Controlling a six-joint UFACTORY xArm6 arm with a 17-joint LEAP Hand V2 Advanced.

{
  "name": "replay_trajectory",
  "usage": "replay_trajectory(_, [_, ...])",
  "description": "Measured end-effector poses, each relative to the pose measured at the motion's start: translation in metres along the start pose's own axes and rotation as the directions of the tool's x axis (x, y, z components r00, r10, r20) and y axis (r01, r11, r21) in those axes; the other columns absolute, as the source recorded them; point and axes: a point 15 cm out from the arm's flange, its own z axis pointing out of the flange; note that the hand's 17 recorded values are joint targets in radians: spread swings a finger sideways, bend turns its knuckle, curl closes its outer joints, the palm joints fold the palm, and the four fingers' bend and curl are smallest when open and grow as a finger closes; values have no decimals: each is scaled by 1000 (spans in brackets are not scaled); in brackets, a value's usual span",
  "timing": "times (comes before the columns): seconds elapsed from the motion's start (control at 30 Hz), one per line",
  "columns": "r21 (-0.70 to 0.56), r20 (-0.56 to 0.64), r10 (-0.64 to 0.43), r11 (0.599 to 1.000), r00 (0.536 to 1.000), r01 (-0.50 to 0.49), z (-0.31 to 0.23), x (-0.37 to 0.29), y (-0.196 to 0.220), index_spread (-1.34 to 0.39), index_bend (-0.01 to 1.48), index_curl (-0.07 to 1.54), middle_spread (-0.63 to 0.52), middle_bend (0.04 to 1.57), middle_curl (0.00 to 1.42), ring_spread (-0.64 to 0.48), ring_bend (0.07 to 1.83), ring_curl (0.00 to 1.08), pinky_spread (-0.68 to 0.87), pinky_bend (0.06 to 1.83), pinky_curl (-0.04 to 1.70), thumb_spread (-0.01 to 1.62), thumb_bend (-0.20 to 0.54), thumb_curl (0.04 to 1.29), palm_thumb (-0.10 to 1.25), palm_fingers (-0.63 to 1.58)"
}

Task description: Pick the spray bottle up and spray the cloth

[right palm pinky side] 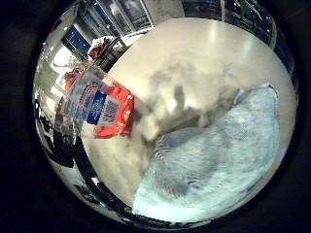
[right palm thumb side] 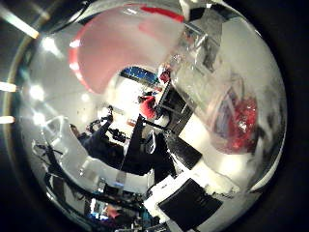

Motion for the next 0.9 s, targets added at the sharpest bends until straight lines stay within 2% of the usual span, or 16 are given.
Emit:
replay_trajectory(0.4, [29,-128,15,1000,992,-12,-91,41,24,-426,174,321,-30,189,322,-40,384,239,375,368,368,1052,-24,376,659,217])
replay_trajectory(0.9, [75,-228,84,995,970,-69,-184,52,90,-428,182,324,-34,190,316,-34,358,236,363,340,318,1053,-23,369,668,267])
